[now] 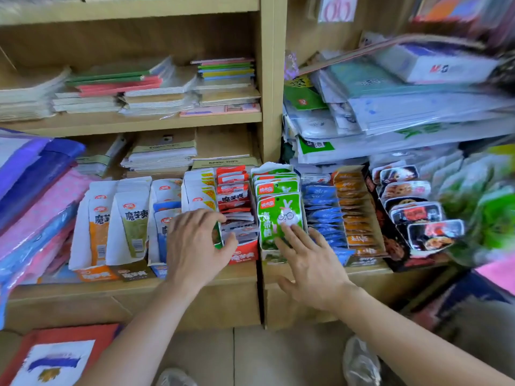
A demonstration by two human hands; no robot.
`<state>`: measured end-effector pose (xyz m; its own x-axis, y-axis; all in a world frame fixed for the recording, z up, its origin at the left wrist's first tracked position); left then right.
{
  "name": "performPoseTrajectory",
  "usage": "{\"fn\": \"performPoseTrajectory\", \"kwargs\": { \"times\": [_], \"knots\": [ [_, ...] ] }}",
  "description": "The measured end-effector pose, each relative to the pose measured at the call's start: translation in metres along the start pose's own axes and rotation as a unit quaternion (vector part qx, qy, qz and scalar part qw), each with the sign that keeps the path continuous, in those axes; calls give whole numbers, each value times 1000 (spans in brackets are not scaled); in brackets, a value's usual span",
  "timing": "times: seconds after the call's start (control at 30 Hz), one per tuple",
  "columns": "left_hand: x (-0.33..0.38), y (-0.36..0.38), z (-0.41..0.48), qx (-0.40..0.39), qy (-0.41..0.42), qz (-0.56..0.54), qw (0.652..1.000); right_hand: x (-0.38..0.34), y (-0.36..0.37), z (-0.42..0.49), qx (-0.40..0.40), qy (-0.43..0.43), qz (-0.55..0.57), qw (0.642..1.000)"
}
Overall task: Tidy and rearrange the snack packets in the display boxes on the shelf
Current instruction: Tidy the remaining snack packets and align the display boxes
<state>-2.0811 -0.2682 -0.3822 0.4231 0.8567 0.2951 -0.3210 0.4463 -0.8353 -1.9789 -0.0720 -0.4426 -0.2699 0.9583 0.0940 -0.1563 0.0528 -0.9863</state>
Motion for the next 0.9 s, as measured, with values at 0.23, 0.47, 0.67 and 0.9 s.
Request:
{"fn": "performPoseTrajectory", "kwargs": {
  "times": [0.23,0.47,0.67,0.9],
  "knots": [
    [81,17,-18,-37,121,-97,987,26,-29,-19,113,-75,198,971],
    [144,58,-28,-187,171,-123,959,109,-31,-79,113,106,170,973],
    [157,76,-26,-210,117,-171,955,108,-14,-94,154,117,236,952],
    [144,86,-14,-256,-15,-232,938,102,-7,-84,222,210,341,889]
  ]
}}
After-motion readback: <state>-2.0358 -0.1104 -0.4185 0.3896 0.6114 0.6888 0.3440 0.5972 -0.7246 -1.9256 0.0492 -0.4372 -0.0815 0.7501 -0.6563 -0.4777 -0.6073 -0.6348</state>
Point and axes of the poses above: each hand's wrist, its own z-axis towards the middle knuckle, its own y-axis out of the palm, x = y × z, the point moved 4 cm from there along z, towards the middle knuckle, and after that the axes turned 12 degrees about -y, right-handed, at the moved point
